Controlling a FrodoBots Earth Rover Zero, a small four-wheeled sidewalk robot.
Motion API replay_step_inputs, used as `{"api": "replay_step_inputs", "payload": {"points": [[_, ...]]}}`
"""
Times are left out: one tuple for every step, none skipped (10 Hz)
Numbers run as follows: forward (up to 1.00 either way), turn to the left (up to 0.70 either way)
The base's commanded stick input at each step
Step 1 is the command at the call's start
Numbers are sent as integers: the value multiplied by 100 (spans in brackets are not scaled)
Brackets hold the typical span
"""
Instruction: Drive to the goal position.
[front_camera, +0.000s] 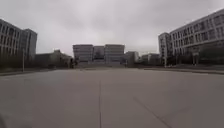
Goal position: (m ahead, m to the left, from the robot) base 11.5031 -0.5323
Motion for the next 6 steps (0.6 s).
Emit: {"api": "replay_step_inputs", "payload": {"points": [[70, 0], [70, 0], [70, 0], [70, 0], [70, 0], [70, 0]]}}
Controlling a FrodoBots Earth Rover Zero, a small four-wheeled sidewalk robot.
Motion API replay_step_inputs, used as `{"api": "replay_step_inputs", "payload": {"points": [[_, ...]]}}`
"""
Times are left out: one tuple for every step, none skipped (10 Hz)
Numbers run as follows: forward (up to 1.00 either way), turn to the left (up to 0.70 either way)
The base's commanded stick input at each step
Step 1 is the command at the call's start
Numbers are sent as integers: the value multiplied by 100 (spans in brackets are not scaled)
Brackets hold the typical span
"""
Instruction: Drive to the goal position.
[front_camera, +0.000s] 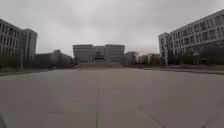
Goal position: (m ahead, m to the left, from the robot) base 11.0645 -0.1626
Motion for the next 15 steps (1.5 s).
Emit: {"api": "replay_step_inputs", "payload": {"points": [[70, 0], [70, 0], [70, 0], [70, 0], [70, 0], [70, 0], [70, 0], [70, 0], [70, 0], [70, 0], [70, 0], [70, 0], [70, 0], [70, 0], [70, 0]]}}
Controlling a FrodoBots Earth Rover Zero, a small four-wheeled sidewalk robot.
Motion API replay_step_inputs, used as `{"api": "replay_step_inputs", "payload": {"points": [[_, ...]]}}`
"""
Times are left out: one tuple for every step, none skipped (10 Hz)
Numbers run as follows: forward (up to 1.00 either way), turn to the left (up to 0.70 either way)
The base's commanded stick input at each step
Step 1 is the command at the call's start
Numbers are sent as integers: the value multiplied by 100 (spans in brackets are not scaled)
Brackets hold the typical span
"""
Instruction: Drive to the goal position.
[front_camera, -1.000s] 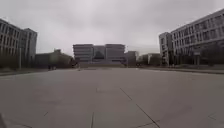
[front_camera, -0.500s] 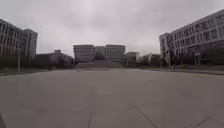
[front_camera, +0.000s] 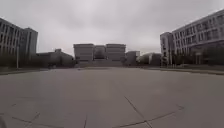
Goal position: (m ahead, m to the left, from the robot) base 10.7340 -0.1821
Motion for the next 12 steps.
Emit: {"api": "replay_step_inputs", "payload": {"points": [[70, 0], [70, 0], [70, 0], [70, -3], [70, -17], [70, -35], [70, -35], [70, -3], [70, 0], [70, 0], [70, 0], [70, 0]]}}
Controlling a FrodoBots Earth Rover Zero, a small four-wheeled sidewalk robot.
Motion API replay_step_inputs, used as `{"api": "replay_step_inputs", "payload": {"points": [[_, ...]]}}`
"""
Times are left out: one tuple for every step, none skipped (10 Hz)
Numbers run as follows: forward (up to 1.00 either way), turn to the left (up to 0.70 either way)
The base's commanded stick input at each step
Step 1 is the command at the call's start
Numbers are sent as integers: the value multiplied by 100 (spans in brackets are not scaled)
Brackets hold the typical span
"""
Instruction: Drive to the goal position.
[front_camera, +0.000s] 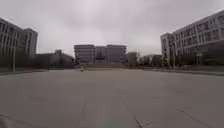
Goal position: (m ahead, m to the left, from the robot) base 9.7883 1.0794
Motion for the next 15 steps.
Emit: {"api": "replay_step_inputs", "payload": {"points": [[70, 0], [70, 0], [70, 0], [70, 0], [70, -3], [70, -18], [70, -28], [70, -11], [70, 0], [70, 0], [70, 0], [70, 0], [70, 0], [70, 0], [70, 0]]}}
